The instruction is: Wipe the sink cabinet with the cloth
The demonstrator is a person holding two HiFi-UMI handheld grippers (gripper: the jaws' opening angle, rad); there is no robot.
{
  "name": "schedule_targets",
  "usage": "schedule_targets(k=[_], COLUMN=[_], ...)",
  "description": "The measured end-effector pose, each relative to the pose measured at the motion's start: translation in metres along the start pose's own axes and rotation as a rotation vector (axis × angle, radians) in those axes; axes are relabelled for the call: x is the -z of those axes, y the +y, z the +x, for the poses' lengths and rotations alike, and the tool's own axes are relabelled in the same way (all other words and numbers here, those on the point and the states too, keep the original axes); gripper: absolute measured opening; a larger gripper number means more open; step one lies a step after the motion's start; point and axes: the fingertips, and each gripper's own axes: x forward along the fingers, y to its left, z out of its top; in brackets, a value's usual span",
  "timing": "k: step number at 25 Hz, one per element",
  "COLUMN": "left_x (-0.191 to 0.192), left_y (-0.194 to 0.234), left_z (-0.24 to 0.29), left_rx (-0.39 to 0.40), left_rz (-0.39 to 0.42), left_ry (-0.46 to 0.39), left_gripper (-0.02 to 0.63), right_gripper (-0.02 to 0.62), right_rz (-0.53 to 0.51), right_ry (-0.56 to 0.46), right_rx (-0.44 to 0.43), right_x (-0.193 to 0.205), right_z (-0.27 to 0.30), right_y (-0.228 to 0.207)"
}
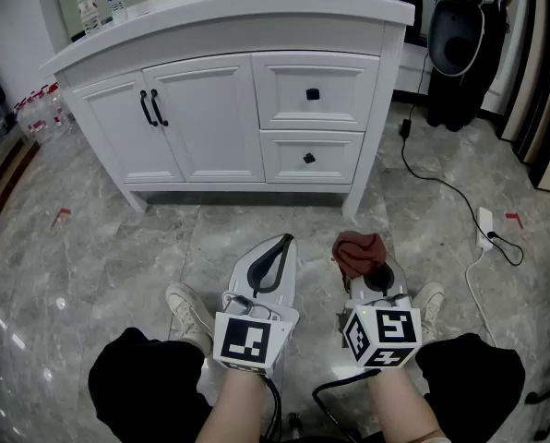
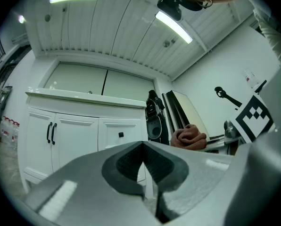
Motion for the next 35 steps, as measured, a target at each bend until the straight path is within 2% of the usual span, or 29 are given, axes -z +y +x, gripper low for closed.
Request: schedule_targets(k=[10,16,20,26,33,35], left_x=[0.006,0.010,0.018,0.032,0.028,0.028], left_y=[-0.001,0.000,0.009,0.036,0.093,0.111], left_z=[0.003,0.009,0.025,0.059,0.095,0.101], left_rx=[0.000,0.006,0.000,-0.003,-0.080,-0.115], left_rz=[0.003,-0.009,-0.026,-0.019,0.014,-0.006], left_ry=[0.009,0.010,0.019,0.036,0.028,0.019], left_gripper=[0.000,0.000,0.001,0.000,0.000,0.000], right_gripper=[0.077,0.078,0.078,0.078,0.078,0.078], right_rz=[0.003,0.070,0.120,0.163,0.161,0.152], right_ry=[0.006,0.001,-0.015,-0.006,-0.023,-0.033], right_rx=[0.006,0.025,0.030,0.036,-0.023,-0.038], right_x=[0.001,0.008,0.002,0.000,-0.024,-0.028], right_z=[0.001,0.008,0.033,0.084,0.157,0.173], right_y=[0.000,-0.008,-0.013,-0.022,-0.021,-0.020])
